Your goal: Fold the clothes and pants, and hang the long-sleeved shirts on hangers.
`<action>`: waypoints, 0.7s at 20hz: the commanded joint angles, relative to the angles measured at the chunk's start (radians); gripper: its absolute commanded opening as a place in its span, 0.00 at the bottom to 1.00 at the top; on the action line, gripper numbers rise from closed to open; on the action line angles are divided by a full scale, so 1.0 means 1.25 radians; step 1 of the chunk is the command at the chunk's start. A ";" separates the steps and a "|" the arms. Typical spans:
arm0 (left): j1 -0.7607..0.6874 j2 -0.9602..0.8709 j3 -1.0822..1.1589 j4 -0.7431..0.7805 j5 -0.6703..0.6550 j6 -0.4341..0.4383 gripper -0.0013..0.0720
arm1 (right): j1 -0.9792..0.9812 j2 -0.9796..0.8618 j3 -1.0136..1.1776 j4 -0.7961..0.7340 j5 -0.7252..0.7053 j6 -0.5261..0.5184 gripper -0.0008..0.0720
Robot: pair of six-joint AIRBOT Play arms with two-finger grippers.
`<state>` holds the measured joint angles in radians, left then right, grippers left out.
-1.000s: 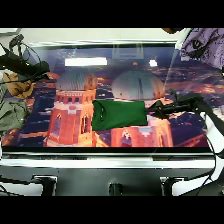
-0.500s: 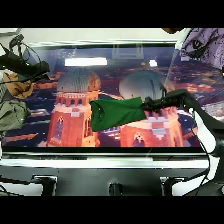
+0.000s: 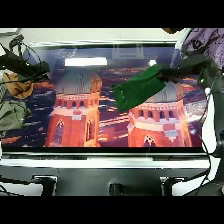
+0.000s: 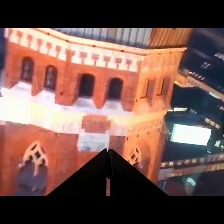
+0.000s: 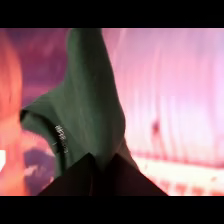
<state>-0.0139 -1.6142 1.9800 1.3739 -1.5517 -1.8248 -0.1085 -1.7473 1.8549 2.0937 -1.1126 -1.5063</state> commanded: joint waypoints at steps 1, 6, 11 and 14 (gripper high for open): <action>0.001 0.000 0.000 0.000 -0.004 0.000 0.04 | -0.034 -0.001 0.124 -0.131 0.013 0.140 0.05; 0.001 0.000 0.000 0.000 -0.013 0.000 0.04 | -0.181 0.003 0.149 -0.129 0.011 0.170 0.05; 0.001 0.000 0.000 0.009 -0.028 0.000 0.04 | -0.337 0.003 0.141 -0.216 -0.025 0.231 0.05; 0.001 0.000 0.000 0.016 -0.028 0.000 0.04 | -0.449 0.003 0.085 -0.242 -0.110 0.261 0.05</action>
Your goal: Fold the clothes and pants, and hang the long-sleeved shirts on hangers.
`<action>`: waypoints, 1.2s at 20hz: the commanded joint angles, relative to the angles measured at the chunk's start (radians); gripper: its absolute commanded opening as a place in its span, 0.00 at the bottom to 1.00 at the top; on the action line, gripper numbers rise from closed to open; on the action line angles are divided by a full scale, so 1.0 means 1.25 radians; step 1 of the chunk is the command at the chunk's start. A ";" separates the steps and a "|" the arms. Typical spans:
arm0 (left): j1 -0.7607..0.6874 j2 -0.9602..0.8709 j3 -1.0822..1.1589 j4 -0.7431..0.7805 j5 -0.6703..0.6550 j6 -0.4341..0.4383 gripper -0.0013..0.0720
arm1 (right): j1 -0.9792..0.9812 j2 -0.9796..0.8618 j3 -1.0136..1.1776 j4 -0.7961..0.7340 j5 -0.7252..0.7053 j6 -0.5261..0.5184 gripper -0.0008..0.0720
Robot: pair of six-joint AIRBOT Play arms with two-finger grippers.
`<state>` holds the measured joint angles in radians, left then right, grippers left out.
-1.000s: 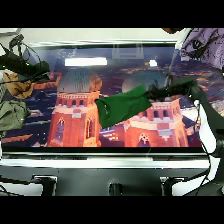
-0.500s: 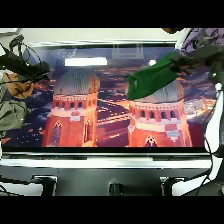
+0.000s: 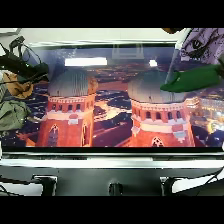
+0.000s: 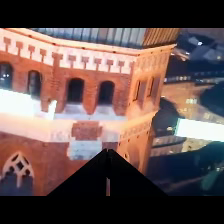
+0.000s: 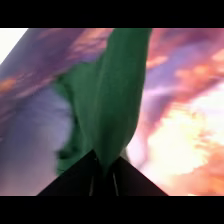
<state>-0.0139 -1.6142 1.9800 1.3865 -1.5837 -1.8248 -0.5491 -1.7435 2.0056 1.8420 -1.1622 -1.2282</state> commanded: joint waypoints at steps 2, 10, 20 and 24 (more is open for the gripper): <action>0.001 0.000 0.000 0.011 -0.003 0.000 0.04 | -0.164 0.011 -0.099 -0.059 -0.114 0.041 0.05; 0.000 0.000 0.000 0.011 -0.003 0.000 0.04 | -0.294 0.237 -0.562 -0.177 -0.061 0.042 0.05; 0.000 0.000 0.000 0.010 -0.005 0.000 0.04 | -0.295 0.350 -0.808 -0.338 -0.107 0.143 0.05; 0.000 0.000 0.000 0.010 -0.005 0.000 0.04 | -0.295 0.350 -0.814 -0.369 -0.131 0.143 0.05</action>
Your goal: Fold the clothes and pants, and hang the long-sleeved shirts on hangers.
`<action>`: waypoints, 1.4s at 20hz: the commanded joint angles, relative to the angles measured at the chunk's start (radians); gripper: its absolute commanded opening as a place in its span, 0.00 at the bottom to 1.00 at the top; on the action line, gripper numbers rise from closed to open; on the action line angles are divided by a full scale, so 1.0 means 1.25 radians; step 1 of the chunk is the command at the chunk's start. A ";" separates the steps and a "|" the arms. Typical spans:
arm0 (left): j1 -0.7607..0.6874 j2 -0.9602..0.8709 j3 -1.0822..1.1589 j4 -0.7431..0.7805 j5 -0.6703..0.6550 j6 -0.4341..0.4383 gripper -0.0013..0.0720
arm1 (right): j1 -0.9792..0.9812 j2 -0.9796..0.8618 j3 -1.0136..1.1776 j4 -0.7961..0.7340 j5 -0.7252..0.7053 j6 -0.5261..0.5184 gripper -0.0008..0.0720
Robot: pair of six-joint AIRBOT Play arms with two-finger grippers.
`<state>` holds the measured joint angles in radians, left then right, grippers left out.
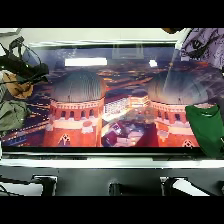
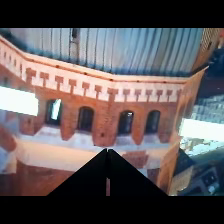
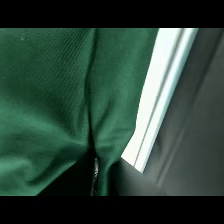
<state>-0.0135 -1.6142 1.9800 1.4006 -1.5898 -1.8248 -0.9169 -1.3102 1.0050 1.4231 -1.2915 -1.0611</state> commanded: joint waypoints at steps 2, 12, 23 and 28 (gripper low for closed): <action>0.000 0.000 0.000 -0.001 0.000 0.000 0.04 | -0.001 0.003 -0.013 -0.051 -0.044 0.016 0.05; 0.000 0.000 0.000 -0.001 0.000 0.001 0.04 | 0.015 0.064 0.176 0.148 0.134 -0.161 0.36; 0.001 0.160 -0.147 0.048 0.086 0.234 0.04 | 0.738 0.069 0.285 0.258 0.184 -0.351 0.05; 0.002 0.323 -0.370 0.060 0.176 0.248 0.04 | 0.902 0.071 0.285 0.257 0.176 -0.348 0.05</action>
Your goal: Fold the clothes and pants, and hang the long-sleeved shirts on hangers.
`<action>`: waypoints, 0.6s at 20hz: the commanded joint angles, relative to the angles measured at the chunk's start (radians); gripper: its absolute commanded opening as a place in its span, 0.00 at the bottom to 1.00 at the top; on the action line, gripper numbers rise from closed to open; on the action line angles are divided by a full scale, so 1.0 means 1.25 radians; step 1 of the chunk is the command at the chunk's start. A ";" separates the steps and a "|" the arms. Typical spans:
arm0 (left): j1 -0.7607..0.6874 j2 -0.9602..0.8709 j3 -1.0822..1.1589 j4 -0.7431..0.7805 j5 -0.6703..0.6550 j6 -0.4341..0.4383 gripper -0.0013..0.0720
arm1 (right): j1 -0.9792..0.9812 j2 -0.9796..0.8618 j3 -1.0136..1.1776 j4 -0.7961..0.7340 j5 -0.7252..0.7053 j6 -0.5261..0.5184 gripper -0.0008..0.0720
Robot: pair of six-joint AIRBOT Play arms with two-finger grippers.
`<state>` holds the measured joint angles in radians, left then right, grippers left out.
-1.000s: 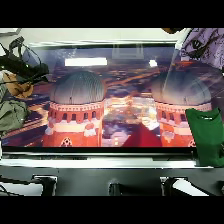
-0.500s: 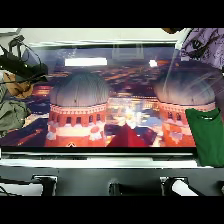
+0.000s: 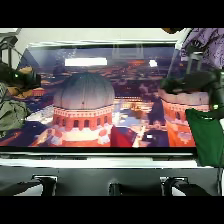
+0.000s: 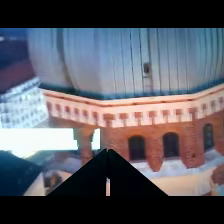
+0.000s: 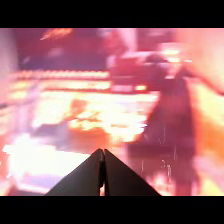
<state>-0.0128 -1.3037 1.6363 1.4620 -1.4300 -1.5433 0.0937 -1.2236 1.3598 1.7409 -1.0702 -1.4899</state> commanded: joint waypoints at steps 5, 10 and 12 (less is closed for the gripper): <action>-0.001 0.086 -0.096 0.043 0.023 0.023 0.04 | 0.099 0.003 0.002 -0.021 0.003 -0.005 0.05; -0.001 0.083 -0.097 0.043 0.023 0.023 0.04 | 0.099 0.003 0.002 -0.020 0.000 -0.005 0.05; -0.001 0.083 -0.097 0.043 0.023 0.023 0.04 | 0.099 0.003 0.002 -0.020 0.000 -0.005 0.05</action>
<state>-0.0135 -1.2011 1.5181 1.5120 -1.4014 -1.5154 0.2150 -1.2205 1.3609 1.7176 -1.0698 -1.4963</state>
